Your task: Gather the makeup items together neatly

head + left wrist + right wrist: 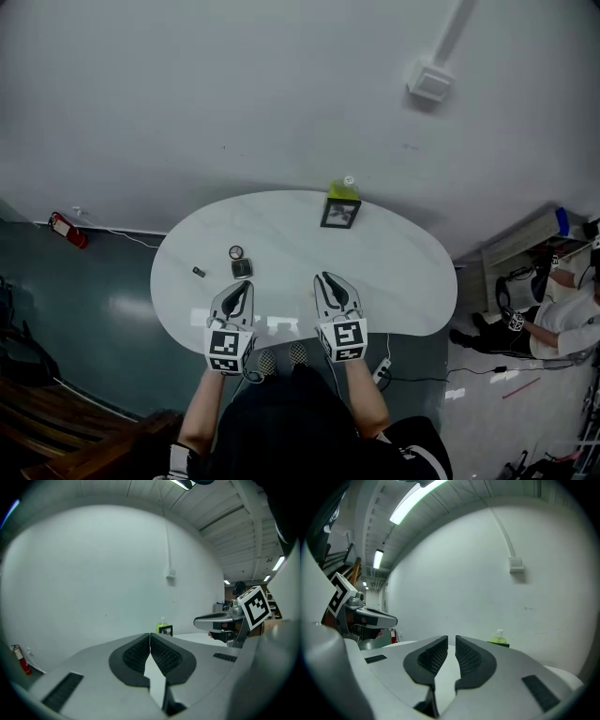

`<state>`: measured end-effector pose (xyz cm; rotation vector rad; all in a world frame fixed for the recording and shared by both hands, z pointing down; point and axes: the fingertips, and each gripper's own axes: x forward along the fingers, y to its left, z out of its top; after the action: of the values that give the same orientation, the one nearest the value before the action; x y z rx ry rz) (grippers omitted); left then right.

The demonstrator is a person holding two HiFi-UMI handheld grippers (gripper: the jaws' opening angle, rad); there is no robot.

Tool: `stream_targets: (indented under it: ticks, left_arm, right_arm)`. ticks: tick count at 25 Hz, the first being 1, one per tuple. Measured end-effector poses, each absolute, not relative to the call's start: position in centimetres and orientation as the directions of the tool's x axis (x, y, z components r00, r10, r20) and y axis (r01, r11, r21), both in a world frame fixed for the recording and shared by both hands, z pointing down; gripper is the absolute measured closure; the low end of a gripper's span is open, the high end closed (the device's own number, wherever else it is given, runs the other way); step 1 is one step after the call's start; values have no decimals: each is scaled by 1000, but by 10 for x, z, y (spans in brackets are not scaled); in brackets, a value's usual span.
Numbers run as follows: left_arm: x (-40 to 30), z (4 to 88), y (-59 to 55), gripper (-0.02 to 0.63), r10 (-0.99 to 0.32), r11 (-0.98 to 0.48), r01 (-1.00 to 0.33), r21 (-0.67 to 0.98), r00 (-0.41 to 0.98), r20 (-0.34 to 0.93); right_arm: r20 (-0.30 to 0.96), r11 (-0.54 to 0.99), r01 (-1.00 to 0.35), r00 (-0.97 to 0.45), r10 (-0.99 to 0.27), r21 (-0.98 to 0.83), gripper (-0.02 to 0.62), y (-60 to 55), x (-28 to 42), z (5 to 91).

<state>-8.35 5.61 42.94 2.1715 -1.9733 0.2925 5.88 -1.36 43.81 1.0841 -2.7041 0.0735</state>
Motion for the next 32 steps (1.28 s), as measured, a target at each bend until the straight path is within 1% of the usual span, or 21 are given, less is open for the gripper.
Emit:
stream_targets:
  ticks: [9,15,20,26,32]
  left_arm:
    - [-88,420,59,586,-964,-89,-996,17,91,249]
    - [-85,415,54,586,-964,-106,-994,-7,101,244]
    - [-83,416,48,586,-966,-107,-994,5,105,234]
    - [-88,423,51,586,-966,-48,-999,5,47,255]
    - [-99,437,66,586,-955,63,-998,6,-58,292]
  right_arm:
    - [218,724,-689,-700,-680,45,561,-5,53,433]
    - [221,731,-681,-708,-671,40,563,-7,48,429]
    - [227,748,-663,-723,-652,37,563,-9,42,434]
    - [238,800,-599,-774,-586,20,561,-9,29,440]
    - [249,863,-506,-835,-491,4,561,-5,10,447]
